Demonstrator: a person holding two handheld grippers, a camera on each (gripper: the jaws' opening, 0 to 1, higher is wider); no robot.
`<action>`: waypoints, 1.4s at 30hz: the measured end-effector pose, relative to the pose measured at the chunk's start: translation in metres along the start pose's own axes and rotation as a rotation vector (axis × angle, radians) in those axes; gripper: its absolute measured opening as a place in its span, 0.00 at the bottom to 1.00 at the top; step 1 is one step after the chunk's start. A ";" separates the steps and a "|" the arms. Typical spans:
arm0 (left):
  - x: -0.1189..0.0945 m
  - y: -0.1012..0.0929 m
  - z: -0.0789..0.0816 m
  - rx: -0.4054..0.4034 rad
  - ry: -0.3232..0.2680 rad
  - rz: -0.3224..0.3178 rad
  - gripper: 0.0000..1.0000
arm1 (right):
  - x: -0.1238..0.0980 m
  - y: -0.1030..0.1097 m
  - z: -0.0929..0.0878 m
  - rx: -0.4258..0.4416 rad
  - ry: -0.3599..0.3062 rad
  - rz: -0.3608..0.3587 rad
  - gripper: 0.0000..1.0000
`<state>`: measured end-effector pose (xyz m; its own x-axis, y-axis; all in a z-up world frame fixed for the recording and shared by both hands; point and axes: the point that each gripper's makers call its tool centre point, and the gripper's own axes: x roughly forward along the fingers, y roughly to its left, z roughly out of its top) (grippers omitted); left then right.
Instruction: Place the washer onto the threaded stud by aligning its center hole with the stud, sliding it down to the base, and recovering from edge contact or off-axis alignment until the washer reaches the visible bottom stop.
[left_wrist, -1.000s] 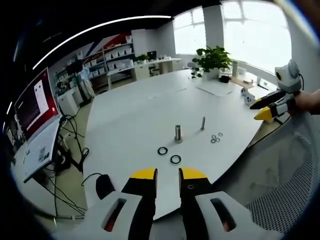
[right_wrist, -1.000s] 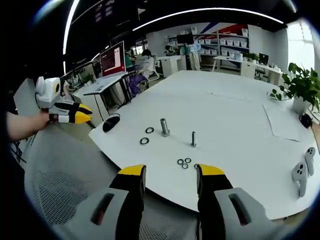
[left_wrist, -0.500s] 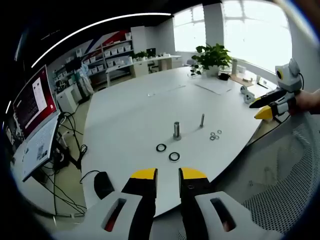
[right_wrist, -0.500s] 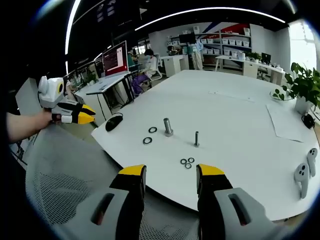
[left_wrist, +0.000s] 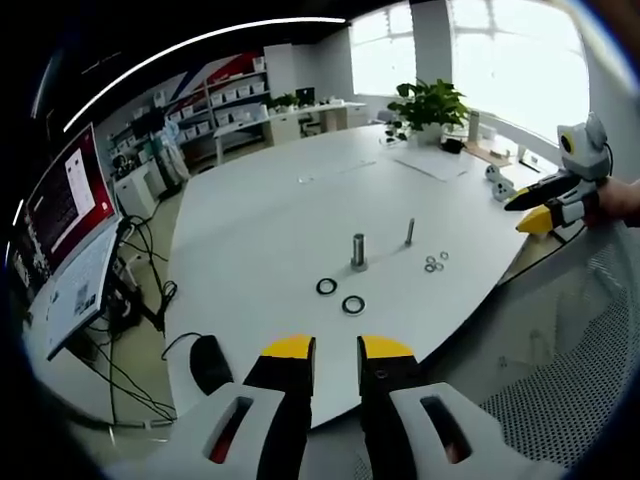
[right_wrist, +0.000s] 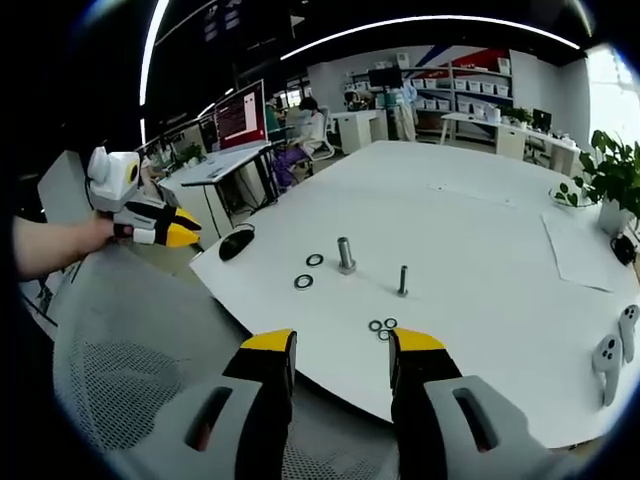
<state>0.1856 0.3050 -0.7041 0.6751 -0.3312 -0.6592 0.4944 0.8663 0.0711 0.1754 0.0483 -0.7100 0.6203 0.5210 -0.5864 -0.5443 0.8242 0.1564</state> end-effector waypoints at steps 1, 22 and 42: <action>0.000 0.000 0.000 0.000 0.002 0.000 0.14 | 0.000 0.000 0.000 0.001 0.001 0.001 0.39; 0.003 -0.004 -0.011 0.021 0.068 -0.007 0.15 | -0.001 0.001 0.001 0.019 -0.016 0.007 0.41; 0.002 -0.007 -0.011 0.005 0.062 -0.015 0.15 | 0.000 0.003 0.000 0.010 -0.009 0.025 0.41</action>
<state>0.1779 0.3024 -0.7139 0.6325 -0.3205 -0.7051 0.5070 0.8596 0.0640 0.1737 0.0505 -0.7091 0.6119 0.5432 -0.5749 -0.5537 0.8132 0.1790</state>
